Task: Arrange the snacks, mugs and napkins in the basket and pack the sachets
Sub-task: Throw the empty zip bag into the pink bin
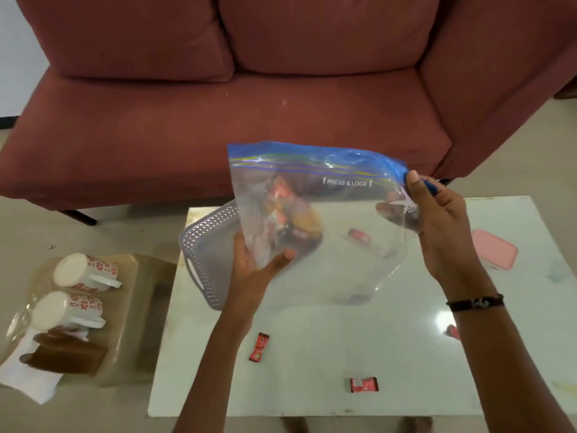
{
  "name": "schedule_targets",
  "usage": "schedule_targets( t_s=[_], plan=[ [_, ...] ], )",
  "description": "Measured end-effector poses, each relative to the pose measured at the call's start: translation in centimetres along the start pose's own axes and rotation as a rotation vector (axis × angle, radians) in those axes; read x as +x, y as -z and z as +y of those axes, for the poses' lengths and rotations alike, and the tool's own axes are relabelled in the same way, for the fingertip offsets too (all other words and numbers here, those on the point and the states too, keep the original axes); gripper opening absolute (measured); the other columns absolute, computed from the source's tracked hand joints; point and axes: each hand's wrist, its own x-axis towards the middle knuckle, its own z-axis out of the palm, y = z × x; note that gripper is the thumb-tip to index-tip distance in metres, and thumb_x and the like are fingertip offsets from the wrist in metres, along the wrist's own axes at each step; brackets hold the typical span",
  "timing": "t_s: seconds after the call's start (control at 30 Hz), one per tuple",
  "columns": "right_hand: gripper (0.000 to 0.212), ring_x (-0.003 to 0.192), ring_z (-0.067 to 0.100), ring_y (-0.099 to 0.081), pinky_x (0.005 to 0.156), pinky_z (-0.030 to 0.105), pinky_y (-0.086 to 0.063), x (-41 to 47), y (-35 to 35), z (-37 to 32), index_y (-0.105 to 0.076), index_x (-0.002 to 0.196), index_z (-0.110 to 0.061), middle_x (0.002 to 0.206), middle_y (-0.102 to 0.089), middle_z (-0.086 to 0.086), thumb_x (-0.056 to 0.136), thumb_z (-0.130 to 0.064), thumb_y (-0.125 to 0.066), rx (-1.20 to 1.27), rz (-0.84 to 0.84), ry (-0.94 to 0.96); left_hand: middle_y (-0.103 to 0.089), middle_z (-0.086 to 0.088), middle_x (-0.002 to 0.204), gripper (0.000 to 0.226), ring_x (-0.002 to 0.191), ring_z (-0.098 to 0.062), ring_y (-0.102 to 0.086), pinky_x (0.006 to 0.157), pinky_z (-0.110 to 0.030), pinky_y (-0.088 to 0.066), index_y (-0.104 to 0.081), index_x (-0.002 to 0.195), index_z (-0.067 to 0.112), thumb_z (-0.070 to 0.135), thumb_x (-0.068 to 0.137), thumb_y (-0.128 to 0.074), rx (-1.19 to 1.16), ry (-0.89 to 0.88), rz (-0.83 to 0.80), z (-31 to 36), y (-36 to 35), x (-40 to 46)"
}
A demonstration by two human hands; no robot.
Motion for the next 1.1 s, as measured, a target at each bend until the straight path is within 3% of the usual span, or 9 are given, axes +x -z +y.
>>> schedule_targets(
  t_s=[0.1,0.17,0.3,0.37,0.47,0.67,0.9,1.0,1.1],
  plan=[
    [0.022,0.073,0.019,-0.074,0.073,0.027,-0.059,0.5,4.9,0.2,-0.072,0.090,-0.017,0.079,-0.074,-0.002,0.092,-0.035,-0.058,0.020,0.061,-0.068,-0.076,0.008,0.087,0.021,0.078,-0.011,-0.072,0.065,-0.018,-0.053,-0.070,0.090,0.029,0.022,0.071,-0.076,-0.032,0.056,-0.077,-0.5,-4.2,-0.8],
    [0.028,0.089,0.018,-0.073,0.080,0.028,-0.059,0.5,8.8,0.5,-0.072,0.095,-0.022,0.094,-0.075,-0.002,0.089,-0.045,-0.058,0.088,0.047,-0.189,-0.077,0.006,0.084,0.011,0.067,-0.012,-0.072,0.058,-0.018,-0.054,-0.071,0.087,0.028,0.019,0.081,-0.068,-0.027,0.082,-0.050,-1.0,-7.6,-1.6],
    [0.062,0.112,0.018,-0.065,0.097,0.039,-0.048,-1.2,17.4,2.0,-0.057,0.125,-0.024,0.122,-0.068,-0.002,0.077,-0.064,-0.052,0.135,-0.105,-0.456,-0.077,0.006,0.088,0.017,0.066,-0.013,-0.072,0.056,-0.016,-0.053,-0.062,0.100,0.013,0.022,0.085,-0.063,-0.050,0.118,-0.022,-2.1,-15.1,-3.1],
    [0.060,0.113,0.020,-0.064,0.098,0.039,-0.046,-2.5,21.5,2.6,-0.052,0.131,-0.022,0.127,-0.065,0.000,0.083,-0.058,-0.052,0.090,-0.190,-0.520,-0.077,0.004,0.091,0.010,0.067,-0.014,-0.072,0.057,-0.016,-0.054,-0.060,0.094,0.019,0.023,0.085,-0.063,-0.035,0.136,-0.054,-2.9,-19.1,-3.8],
    [0.048,0.106,0.017,-0.068,0.091,0.031,-0.053,-3.5,26.8,2.5,-0.057,0.125,-0.024,0.122,-0.067,-0.001,0.083,-0.046,-0.063,-0.031,-0.222,-0.485,-0.077,0.003,0.092,0.008,0.066,-0.015,-0.072,0.055,-0.016,-0.053,-0.059,0.092,0.022,0.022,0.085,-0.064,-0.013,0.166,-0.093,-4.1,-24.6,-4.7],
    [0.022,0.075,0.003,-0.065,0.069,0.018,-0.050,-3.2,35.0,1.9,-0.071,0.096,-0.026,0.089,-0.071,-0.006,0.075,-0.026,-0.075,-0.183,-0.003,-0.403,-0.077,0.006,0.096,0.007,0.070,-0.019,-0.074,0.051,-0.014,-0.051,-0.057,0.089,0.027,0.022,0.087,-0.062,0.031,0.230,-0.165,-6.1,-31.4,-6.2],
    [0.037,0.101,0.030,-0.069,0.091,0.040,-0.049,-4.5,40.6,2.6,-0.054,0.126,-0.022,0.121,-0.068,0.006,0.094,-0.006,-0.052,-0.086,-0.158,-0.468,-0.073,0.002,0.110,0.028,0.065,-0.021,-0.071,0.050,-0.017,-0.049,-0.053,0.103,0.027,0.003,0.090,-0.048,-0.054,0.334,-0.284,-8.4,-34.4,-6.2],
    [0.029,0.100,0.027,-0.068,0.078,0.036,-0.058,-5.5,42.3,3.6,-0.059,0.118,-0.008,0.119,-0.068,0.007,0.093,0.002,-0.049,-0.087,-0.079,-0.470,-0.069,-0.008,0.112,0.026,0.066,-0.020,-0.071,0.052,-0.015,-0.049,-0.057,0.090,0.019,-0.004,0.087,-0.046,-0.153,0.429,-0.265,-9.7,-36.0,-6.1],
    [0.025,0.097,0.019,-0.070,0.075,0.030,-0.060,-6.7,44.2,5.1,-0.067,0.102,0.002,0.105,-0.074,-0.002,0.091,0.009,-0.046,-0.082,0.046,-0.432,-0.061,-0.013,0.118,0.017,0.078,-0.020,-0.073,0.065,-0.020,-0.058,-0.056,0.105,0.008,0.004,0.090,-0.048,-0.357,0.517,-0.195,-11.5,-38.4,-6.8]
  ],
)
